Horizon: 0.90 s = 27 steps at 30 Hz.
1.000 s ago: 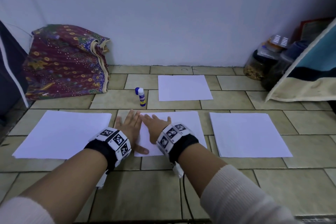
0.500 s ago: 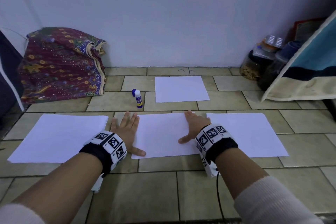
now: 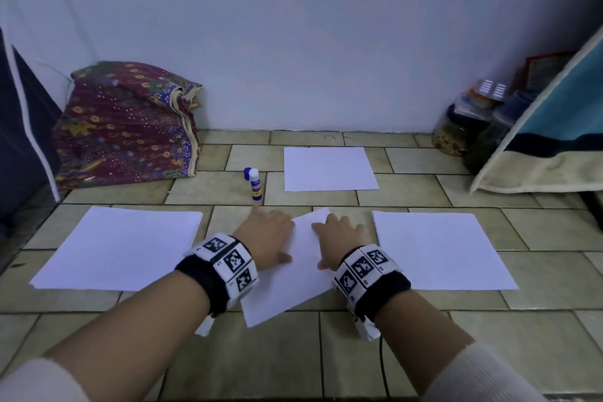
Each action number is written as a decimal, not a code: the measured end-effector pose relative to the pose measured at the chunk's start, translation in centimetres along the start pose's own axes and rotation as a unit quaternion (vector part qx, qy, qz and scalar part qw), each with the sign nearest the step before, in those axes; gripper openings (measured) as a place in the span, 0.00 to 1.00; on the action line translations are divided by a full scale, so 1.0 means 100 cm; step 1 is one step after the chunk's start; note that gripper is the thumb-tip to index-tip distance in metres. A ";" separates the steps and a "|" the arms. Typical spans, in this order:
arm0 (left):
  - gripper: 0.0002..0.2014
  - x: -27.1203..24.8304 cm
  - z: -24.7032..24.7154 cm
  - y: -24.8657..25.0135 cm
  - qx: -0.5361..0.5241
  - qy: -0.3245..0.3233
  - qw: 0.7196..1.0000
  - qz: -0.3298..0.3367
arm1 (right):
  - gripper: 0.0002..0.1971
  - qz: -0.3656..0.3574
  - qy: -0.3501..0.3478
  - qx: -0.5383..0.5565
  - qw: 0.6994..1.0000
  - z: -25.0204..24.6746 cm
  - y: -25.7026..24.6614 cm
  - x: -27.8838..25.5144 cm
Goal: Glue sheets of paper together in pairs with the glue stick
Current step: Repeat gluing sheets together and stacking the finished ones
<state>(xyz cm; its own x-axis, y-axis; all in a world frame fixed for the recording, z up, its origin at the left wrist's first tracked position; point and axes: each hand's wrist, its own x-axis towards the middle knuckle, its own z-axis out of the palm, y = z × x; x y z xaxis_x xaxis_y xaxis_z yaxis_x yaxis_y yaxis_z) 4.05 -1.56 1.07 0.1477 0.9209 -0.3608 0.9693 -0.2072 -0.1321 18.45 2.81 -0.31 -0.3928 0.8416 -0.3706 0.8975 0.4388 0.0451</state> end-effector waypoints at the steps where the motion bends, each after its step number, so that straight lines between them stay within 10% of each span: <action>1: 0.29 0.000 0.002 0.010 0.000 0.004 1.000 0.015 | 0.24 0.004 0.016 -0.002 1.000 -0.001 -0.005 -0.002; 10: 0.15 -0.016 0.016 0.004 -0.062 0.022 0.998 -0.022 | 0.27 -0.015 0.002 0.097 0.995 0.010 -0.049 -0.004; 19: 0.58 -0.013 0.039 -0.022 -0.142 -0.040 0.979 -0.144 | 0.34 -0.070 -0.016 0.082 0.994 0.002 -0.060 0.005; 27: 0.57 -0.007 0.044 -0.027 -0.118 -0.066 0.981 -0.137 | 0.39 -0.146 -0.049 0.076 0.985 -0.011 -0.075 0.016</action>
<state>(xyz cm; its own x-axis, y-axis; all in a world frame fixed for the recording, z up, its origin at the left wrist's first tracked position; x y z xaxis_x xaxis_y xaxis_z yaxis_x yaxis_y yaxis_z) 0.42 -3.10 -2.36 -0.1366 0.8769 -0.4608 0.9899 0.1388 -0.0293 10.82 1.25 -0.21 -0.6242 0.6486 -0.4355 0.7715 0.5995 -0.2128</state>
